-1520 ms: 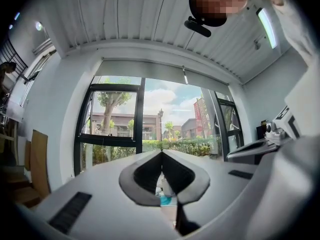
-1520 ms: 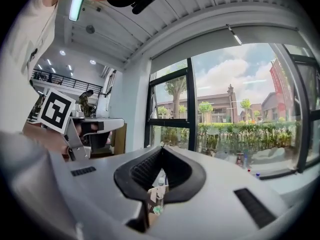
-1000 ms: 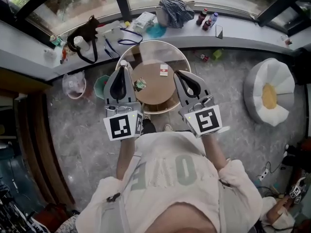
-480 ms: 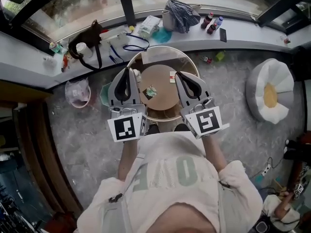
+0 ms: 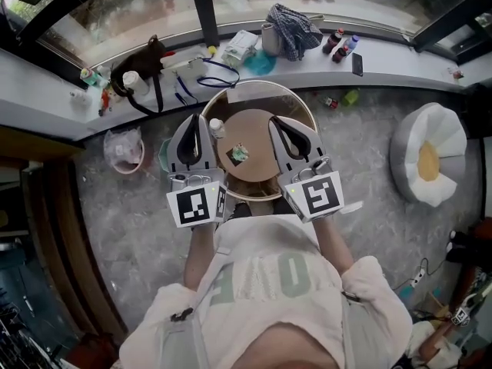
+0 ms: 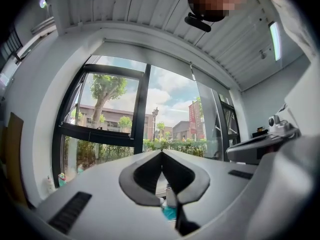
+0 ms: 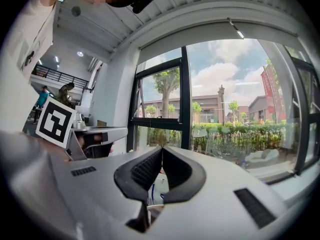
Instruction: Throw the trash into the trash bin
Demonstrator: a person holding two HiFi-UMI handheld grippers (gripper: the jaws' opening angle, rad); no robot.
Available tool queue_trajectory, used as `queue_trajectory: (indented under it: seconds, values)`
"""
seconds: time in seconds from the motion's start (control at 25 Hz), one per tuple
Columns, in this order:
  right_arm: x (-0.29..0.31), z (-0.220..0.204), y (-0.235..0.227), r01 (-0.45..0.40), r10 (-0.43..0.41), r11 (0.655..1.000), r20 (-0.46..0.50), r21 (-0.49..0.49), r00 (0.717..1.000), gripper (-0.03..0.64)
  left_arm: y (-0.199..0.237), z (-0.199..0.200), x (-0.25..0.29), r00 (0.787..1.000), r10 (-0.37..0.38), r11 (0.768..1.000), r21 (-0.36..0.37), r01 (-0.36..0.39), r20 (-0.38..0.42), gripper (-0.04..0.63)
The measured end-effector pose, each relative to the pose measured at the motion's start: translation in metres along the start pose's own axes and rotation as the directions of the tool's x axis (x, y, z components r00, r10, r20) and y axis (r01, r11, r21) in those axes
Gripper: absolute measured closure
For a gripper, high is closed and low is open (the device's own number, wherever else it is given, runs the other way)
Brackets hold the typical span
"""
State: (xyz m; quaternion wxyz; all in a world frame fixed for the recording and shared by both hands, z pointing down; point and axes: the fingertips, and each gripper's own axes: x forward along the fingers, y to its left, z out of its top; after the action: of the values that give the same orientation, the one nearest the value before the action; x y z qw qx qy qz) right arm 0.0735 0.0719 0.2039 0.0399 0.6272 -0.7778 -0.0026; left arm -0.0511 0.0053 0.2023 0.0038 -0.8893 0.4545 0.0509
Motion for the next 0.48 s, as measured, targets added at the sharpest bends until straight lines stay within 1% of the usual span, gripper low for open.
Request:
queue_trajectory:
  seconds: [0.12,0.28,0.48]
  values:
    - [-0.008,0.002,-0.024,0.002,-0.003,1.0,0.015,0.015,1.0,0.603,-0.021,0.001,0.01,1.0,0.008,1.0,0.011,-0.008,0.0,0.584]
    - [-0.019,-0.002,-0.054,-0.017,0.016,1.0,0.013,0.024,1.0,0.603,-0.052,0.007,0.019,1.0,0.012,1.0,0.005,-0.012,0.008,0.584]
    - [-0.028,-0.002,-0.08,-0.051,0.05,0.999,0.037,0.016,0.998,0.603,-0.077,0.008,0.028,0.999,0.052,0.999,0.009,-0.052,0.012,0.584]
